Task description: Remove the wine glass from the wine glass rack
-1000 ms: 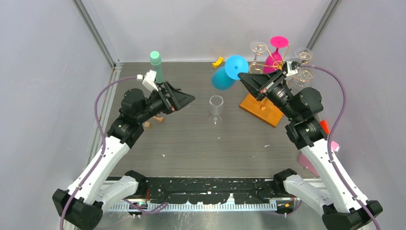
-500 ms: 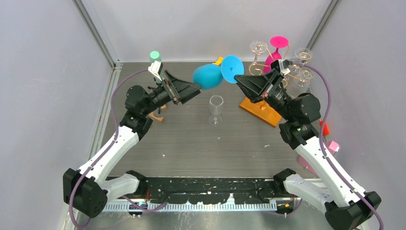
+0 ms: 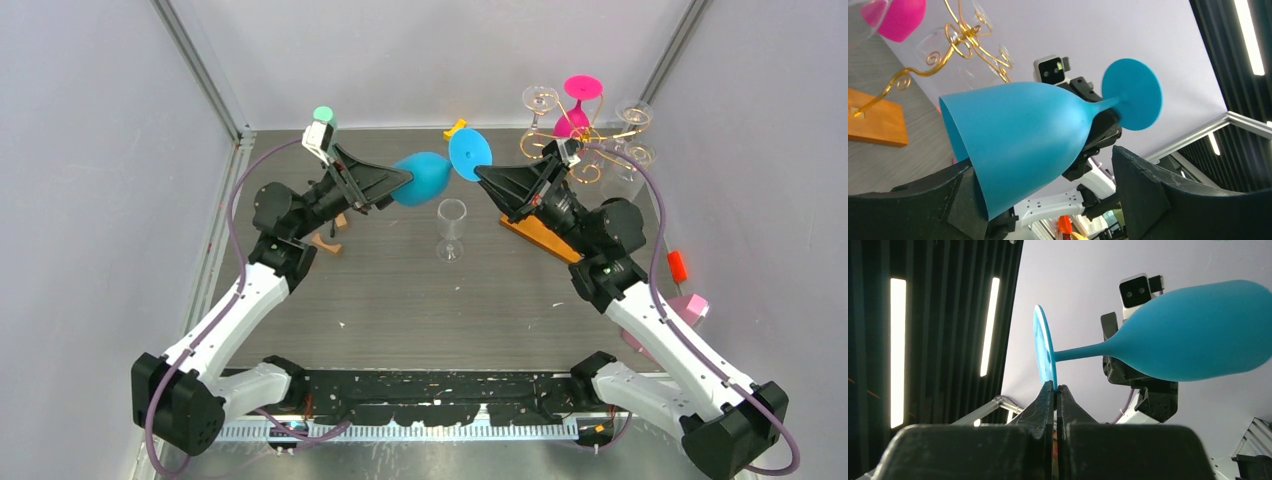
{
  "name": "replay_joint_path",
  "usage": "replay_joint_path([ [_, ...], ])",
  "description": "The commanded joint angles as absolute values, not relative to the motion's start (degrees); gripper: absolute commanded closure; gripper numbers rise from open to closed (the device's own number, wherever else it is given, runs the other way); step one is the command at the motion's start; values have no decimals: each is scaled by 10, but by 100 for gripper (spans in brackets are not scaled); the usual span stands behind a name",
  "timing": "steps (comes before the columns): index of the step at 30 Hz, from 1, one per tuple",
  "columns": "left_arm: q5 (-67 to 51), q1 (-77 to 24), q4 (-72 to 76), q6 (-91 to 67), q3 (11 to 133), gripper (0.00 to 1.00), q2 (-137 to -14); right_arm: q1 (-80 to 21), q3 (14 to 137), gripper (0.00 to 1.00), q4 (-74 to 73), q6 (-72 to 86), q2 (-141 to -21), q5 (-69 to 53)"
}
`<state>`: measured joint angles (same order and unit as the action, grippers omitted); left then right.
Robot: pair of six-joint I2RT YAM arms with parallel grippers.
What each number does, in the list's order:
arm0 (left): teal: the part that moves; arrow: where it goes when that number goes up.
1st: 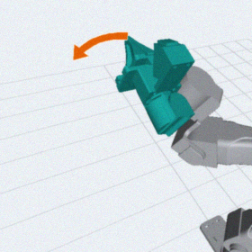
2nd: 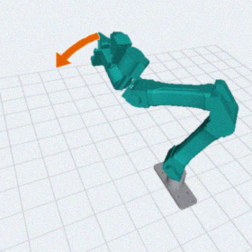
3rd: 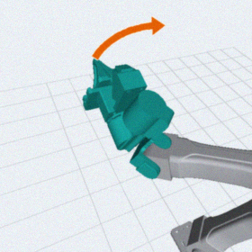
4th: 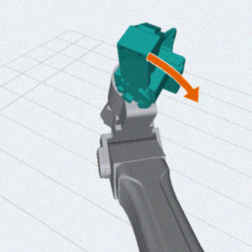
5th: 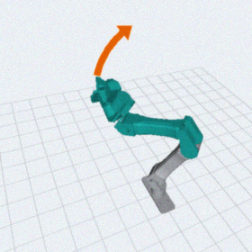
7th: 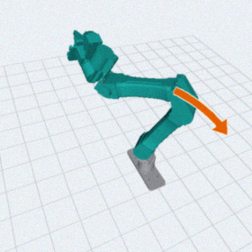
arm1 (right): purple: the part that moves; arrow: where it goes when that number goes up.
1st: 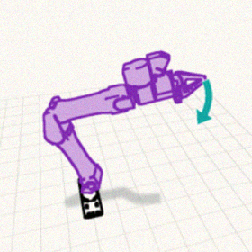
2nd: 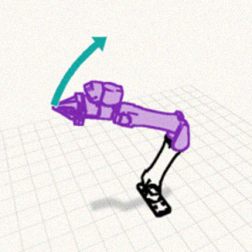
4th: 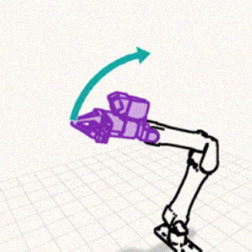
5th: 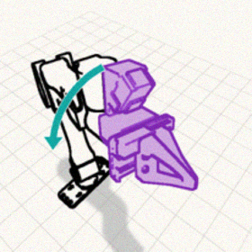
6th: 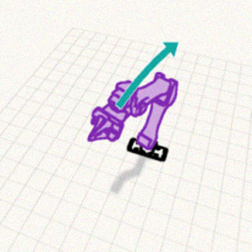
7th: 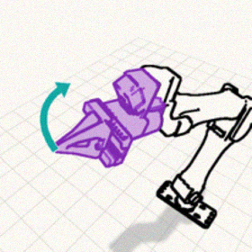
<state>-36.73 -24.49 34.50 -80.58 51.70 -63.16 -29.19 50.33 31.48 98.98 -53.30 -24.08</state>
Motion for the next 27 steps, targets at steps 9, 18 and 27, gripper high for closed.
replay_joint_path([
  [9, -397, -239, 494, -877, 505, 76, -594, -295, 442, 100, 363, 1034, -545, -164],
  [18, -372, -231, 427, -794, 498, 100, -539, -295, 421, 78, 344, 1010, -538, -125],
  [27, -210, -231, -147, -422, 617, 100, -473, -295, 442, 20, 219, 895, -493, -81],
])
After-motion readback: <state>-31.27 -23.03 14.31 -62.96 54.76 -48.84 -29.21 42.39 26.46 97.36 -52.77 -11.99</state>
